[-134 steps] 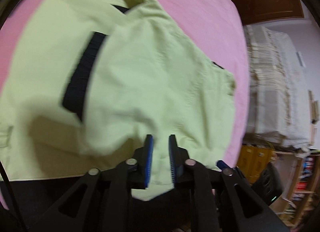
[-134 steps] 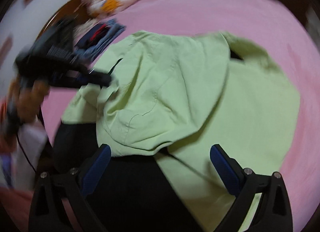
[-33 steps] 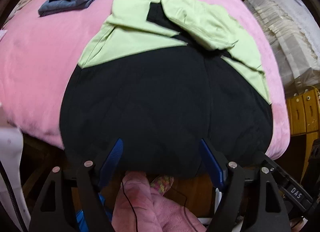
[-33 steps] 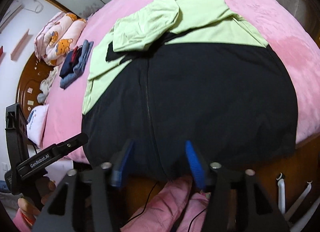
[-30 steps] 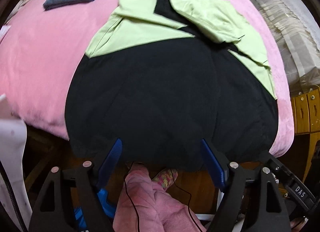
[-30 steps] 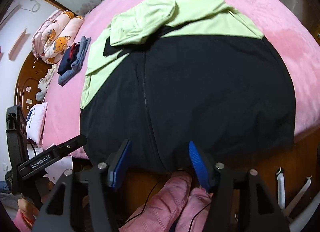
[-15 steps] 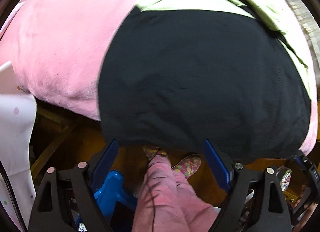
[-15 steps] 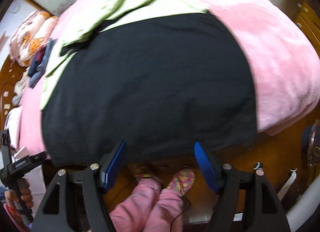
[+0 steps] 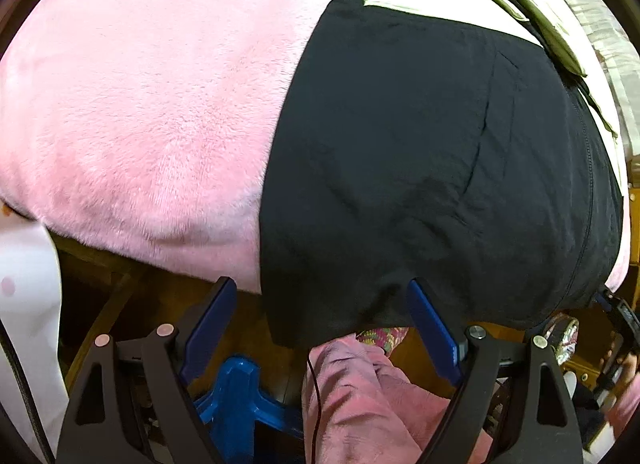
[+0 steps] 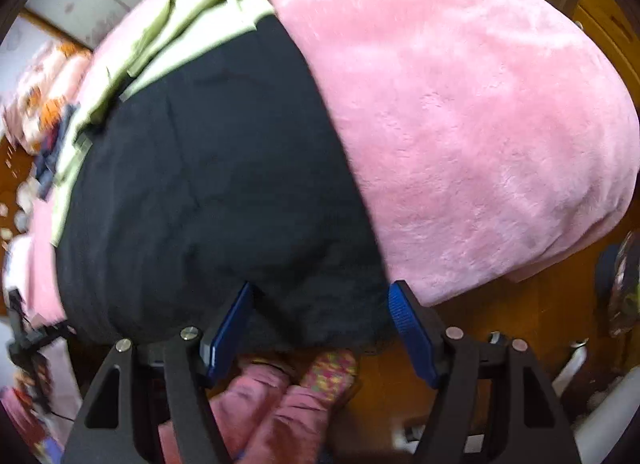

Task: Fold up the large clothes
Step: 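Lift the black hem with both grippers and fold it over toward the hood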

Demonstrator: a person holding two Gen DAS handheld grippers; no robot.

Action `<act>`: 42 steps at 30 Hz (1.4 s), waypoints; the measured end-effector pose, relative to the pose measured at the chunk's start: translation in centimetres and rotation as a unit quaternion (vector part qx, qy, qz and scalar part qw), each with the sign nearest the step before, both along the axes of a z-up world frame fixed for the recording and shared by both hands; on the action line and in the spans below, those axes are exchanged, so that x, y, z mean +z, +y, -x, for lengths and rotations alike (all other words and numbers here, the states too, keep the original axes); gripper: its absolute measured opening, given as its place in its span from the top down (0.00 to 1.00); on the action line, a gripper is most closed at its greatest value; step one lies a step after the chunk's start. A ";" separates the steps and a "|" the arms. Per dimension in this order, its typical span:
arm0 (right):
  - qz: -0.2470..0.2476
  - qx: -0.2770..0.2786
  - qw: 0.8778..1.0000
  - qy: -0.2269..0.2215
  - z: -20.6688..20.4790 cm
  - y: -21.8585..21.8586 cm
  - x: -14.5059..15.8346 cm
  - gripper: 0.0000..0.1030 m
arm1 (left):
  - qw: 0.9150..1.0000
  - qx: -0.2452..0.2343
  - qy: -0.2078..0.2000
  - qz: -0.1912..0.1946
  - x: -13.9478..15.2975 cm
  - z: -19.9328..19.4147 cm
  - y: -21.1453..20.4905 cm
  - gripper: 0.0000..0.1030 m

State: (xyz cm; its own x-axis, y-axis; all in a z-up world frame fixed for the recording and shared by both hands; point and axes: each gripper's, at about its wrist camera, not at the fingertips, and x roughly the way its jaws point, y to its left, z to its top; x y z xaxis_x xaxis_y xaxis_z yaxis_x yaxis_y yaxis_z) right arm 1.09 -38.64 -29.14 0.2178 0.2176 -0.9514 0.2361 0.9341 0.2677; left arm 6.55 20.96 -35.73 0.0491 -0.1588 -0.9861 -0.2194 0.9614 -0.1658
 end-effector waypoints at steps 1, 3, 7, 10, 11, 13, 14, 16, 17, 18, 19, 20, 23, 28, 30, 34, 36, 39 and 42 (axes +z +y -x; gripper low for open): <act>0.002 0.008 1.000 0.008 -0.2 0.0 -0.5 0.35 | 1.000 -0.002 -0.003 0.009 -0.2 -0.1 0.3 0.17; 0.001 0.015 1.000 0.015 -0.5 0.2 -0.9 0.36 | 1.000 0.001 -0.009 0.028 -0.3 -0.4 0.7 0.17; 0.022 0.035 0.999 0.019 -0.8 0.9 -1.0 0.36 | 0.998 0.015 -0.025 0.051 -0.6 -1.2 1.9 0.17; 0.021 0.021 0.999 0.031 -1.0 0.9 -1.0 0.46 | 0.996 0.023 -0.031 0.083 -1.1 -1.5 2.5 0.17; 0.018 0.015 0.999 0.036 -1.2 0.9 -1.1 0.56 | 0.995 0.025 -0.030 0.093 -1.3 -1.5 2.6 0.17; 0.017 0.006 0.999 0.044 -1.3 0.6 -0.9 0.71 | 0.991 0.033 -0.027 0.123 -1.8 -1.4 3.1 0.18; 0.015 0.003 0.999 0.044 -1.2 0.4 -0.7 0.76 | 0.989 0.039 -0.025 0.141 -2.0 -1.4 3.4 0.18; 0.000 -0.003 0.999 0.045 -1.0 0.0 -0.4 0.80 | 0.981 0.059 -0.021 0.185 -2.6 -1.2 4.2 0.18; -0.004 -0.003 0.999 0.044 -0.9 -0.1 -0.3 0.81 | 0.978 0.066 -0.020 0.195 -2.9 -1.0 4.4 0.18; -0.007 -0.002 0.999 0.044 -0.8 -0.1 -0.2 0.82 | 0.975 0.075 -0.019 0.207 -3.0 -0.9 4.7 0.26; -0.007 0.001 0.999 0.045 -0.9 -0.1 0.0 0.82 | 0.972 0.085 -0.017 0.216 -3.2 -0.7 5.1 0.34; -0.010 0.003 0.999 0.044 -0.9 -0.2 0.3 0.83 | 0.972 0.092 -0.012 0.218 -3.6 -0.6 5.7 0.66; -0.034 0.009 0.999 0.036 -0.9 0.2 1.4 0.83 | 0.970 0.099 -0.006 0.222 -3.8 0.2 5.6 0.86; -0.073 0.049 0.996 0.023 -1.3 2.1 3.5 0.84 | 0.965 0.128 -0.022 0.227 -3.4 0.8 5.0 0.86; -0.092 0.052 0.994 0.015 -1.6 2.8 4.1 0.84 | 0.964 0.148 -0.023 0.220 -3.2 0.9 4.6 0.86; -0.136 0.056 0.989 -0.010 -1.9 4.5 5.4 0.84 | 0.956 0.179 -0.032 0.231 -2.9 1.7 5.6 0.92; -0.164 0.052 0.985 -0.022 -2.2 5.1 6.1 0.84 | 0.952 0.195 -0.035 0.235 -2.5 2.4 6.2 0.96; -0.219 0.035 0.974 -0.050 -2.6 5.8 7.7 0.85 | 0.952 0.204 -0.047 0.223 -1.0 2.8 5.8 0.98; -0.278 0.032 0.956 -0.084 -3.3 6.6 9.6 0.85 | 0.945 0.219 -0.069 0.233 1.6 2.7 4.8 0.98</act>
State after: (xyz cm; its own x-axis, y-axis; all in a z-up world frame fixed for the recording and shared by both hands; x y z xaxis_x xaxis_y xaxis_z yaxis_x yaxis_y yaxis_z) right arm 4.40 -32.07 -19.59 0.3271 0.6985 -0.6365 0.0921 0.6468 0.7571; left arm 3.87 25.80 -34.13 0.3338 -0.5083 -0.7939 -0.5243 0.5997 -0.6045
